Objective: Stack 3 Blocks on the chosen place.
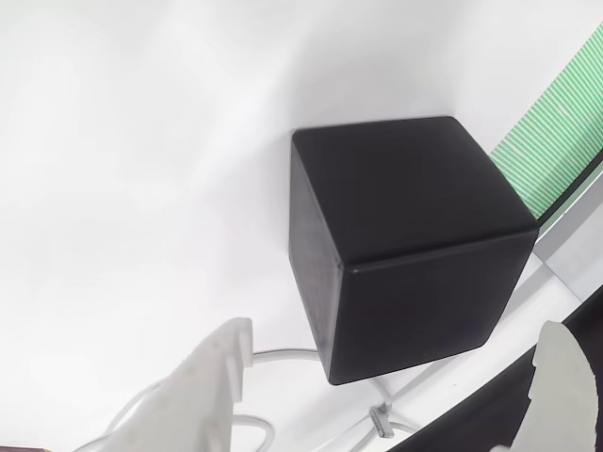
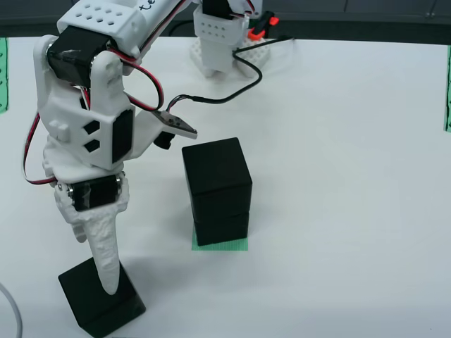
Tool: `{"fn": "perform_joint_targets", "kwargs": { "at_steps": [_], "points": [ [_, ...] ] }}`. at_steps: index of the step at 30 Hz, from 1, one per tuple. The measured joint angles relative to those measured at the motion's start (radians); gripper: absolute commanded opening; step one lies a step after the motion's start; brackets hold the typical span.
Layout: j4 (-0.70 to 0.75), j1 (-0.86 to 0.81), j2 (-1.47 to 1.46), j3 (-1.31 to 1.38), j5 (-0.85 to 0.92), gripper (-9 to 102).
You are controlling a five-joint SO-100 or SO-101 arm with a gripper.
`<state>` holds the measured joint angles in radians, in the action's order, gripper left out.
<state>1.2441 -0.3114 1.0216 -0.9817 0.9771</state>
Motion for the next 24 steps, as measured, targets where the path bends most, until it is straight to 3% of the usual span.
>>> {"fn": "perform_joint_targets", "kwargs": {
  "at_steps": [24],
  "points": [
    [-0.049, 0.014, -0.133, 0.123, 0.037, 34]
  ]
}}
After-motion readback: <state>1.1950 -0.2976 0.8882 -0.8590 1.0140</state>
